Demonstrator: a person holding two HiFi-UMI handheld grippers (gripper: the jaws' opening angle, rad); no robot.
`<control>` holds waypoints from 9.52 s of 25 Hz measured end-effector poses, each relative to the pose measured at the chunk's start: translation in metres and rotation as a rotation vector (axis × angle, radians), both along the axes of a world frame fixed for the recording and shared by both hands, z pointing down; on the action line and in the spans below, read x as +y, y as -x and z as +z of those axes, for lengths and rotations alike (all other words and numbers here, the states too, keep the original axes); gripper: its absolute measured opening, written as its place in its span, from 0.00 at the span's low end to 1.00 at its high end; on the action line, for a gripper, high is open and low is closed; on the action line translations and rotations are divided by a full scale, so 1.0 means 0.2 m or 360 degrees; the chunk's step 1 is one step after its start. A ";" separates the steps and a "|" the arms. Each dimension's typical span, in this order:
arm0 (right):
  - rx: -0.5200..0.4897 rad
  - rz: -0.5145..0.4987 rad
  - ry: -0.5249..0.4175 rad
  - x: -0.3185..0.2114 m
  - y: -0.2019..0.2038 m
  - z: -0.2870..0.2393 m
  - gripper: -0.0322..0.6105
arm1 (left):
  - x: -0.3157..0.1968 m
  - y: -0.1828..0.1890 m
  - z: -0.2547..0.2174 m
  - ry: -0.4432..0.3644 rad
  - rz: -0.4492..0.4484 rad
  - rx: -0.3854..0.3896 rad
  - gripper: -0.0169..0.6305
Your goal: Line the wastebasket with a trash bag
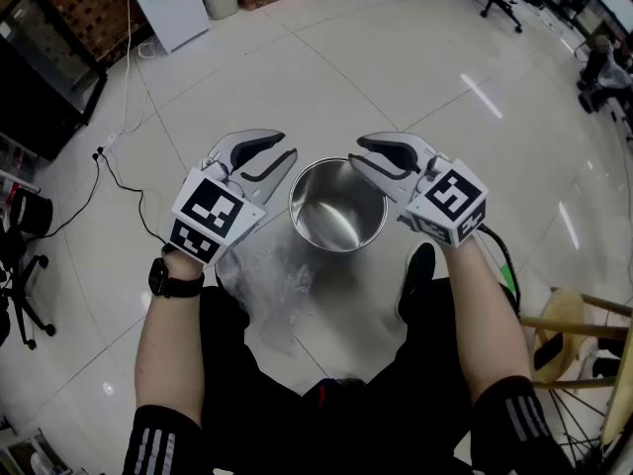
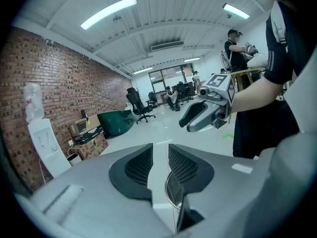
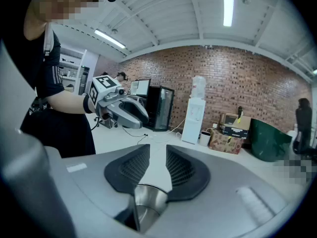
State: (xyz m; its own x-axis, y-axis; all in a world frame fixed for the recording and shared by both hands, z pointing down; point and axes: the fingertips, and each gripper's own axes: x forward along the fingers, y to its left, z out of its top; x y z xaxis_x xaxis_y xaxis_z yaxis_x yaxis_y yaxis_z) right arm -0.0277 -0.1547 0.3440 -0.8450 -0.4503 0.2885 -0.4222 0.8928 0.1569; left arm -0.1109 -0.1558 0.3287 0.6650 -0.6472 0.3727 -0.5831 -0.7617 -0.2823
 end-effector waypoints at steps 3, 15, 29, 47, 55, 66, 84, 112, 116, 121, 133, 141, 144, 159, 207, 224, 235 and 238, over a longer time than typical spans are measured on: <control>0.0056 -0.0092 0.0015 0.06 0.10 0.06 0.25 | -0.01 0.02 -0.02 -0.0016 -0.0011 0.0013 0.17; 0.0315 -0.0525 0.0180 0.34 0.67 0.47 0.39 | -0.01 0.26 -0.12 -0.0045 -0.0117 0.0096 0.17; 0.0653 -0.0891 0.0443 0.63 1.29 1.15 0.47 | 0.06 0.79 0.01 0.0098 -0.0349 0.0115 0.24; 0.1066 -0.1005 0.0583 0.85 1.34 1.72 0.06 | 0.10 1.00 0.04 0.0106 -0.0406 0.0074 0.27; 0.0793 -0.0854 0.0520 0.71 1.32 1.38 0.06 | 0.09 0.89 0.00 0.0073 -0.0359 0.0064 0.27; 0.0330 -0.0381 0.0347 0.26 1.02 0.68 0.06 | 0.04 0.78 -0.04 0.0013 -0.0353 0.0059 0.27; 0.0674 0.0094 0.0569 0.04 0.05 0.81 0.06 | -0.10 0.38 0.08 0.0090 -0.0187 -0.0095 0.27; 0.1062 -0.0262 0.0601 0.28 -0.30 0.71 0.37 | -0.04 0.14 0.58 0.0518 0.0040 -0.0501 0.36; 0.1027 -0.0185 0.0407 0.15 -0.29 0.57 0.38 | -0.01 0.21 0.76 0.0685 0.0026 -0.0574 0.39; 0.1025 -0.0216 0.0062 -0.08 -0.08 0.58 0.45 | 0.06 0.08 0.99 0.0830 0.0118 -0.0617 0.41; 0.0963 -0.0381 0.0176 -0.02 0.19 0.76 0.46 | 0.09 -0.05 1.28 0.0885 0.0192 -0.0874 0.01; 0.0863 -0.0260 0.0136 -0.12 -0.03 0.60 0.46 | 0.11 -0.23 0.84 0.0647 0.0378 -0.0674 0.01; 0.0890 -0.0248 0.0121 -0.14 -0.12 0.59 0.46 | 0.18 -0.30 0.59 0.0541 0.0555 -0.0484 0.01; 0.0732 -0.0352 -0.0253 -0.14 0.11 0.54 0.80 | 0.63 -0.40 -0.09 0.0597 0.1310 0.0426 0.01; 0.1092 -0.0717 0.1015 0.43 -0.48 1.05 0.23 | -0.02 -0.58 1.31 0.1026 0.0720 -0.0698 0.21; 0.0835 -0.0403 0.0614 0.11 -0.61 0.61 0.34 | 0.12 -0.66 1.92 0.1511 0.0697 -0.0921 0.21; 0.0769 -0.0396 0.0491 0.02 -0.49 0.52 0.34 | 0.11 -0.57 2.26 0.1812 0.0550 -0.1128 0.21; 0.0746 -0.0382 0.0451 -0.01 -0.47 0.50 0.34 | 0.10 -0.54 2.36 0.1894 0.0481 -0.1202 0.21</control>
